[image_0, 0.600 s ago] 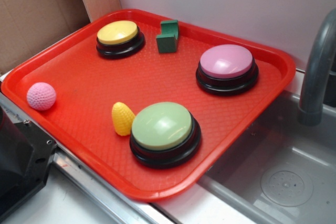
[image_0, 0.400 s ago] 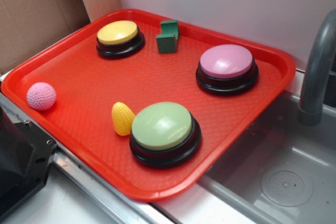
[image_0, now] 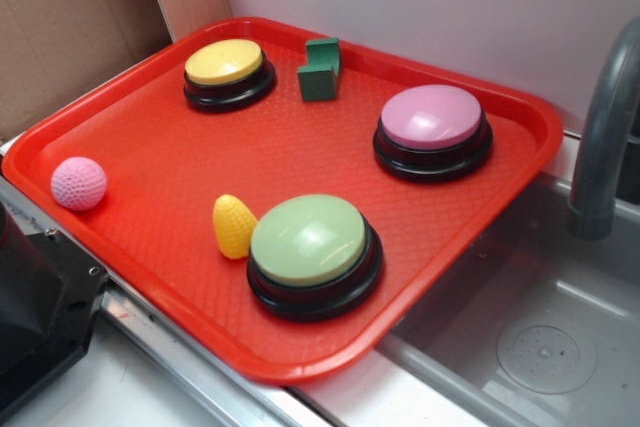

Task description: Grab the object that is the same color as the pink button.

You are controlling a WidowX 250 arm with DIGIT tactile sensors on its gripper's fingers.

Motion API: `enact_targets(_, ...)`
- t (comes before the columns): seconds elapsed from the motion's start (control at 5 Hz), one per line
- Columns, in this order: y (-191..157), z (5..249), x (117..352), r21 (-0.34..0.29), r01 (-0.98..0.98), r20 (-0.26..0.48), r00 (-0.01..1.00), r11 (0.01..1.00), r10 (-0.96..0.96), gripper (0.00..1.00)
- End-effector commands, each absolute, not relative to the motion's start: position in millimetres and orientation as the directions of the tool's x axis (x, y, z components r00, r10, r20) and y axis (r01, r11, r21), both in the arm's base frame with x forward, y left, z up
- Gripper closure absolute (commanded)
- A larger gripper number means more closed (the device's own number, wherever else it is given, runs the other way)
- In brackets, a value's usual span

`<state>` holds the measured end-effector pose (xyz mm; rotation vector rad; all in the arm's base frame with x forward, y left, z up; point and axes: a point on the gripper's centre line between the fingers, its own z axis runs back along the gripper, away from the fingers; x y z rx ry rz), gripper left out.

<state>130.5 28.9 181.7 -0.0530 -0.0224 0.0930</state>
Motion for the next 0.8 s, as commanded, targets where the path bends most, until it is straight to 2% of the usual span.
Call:
enact_targets(0.0, 75, 93, 140, 0.000, -0.068, 0.106, 0.992, 0.998, 0.068, 0.00)
enact_targets(0.4, 70, 40, 135, -0.027, -0.015, 0.121, 0.992, 1.000, 0.018, 0.00)
enact_targets(0.6, 66, 23, 131, 0.010, 0.009, 0.023, 1.000, 1.000, -0.009, 0.00)
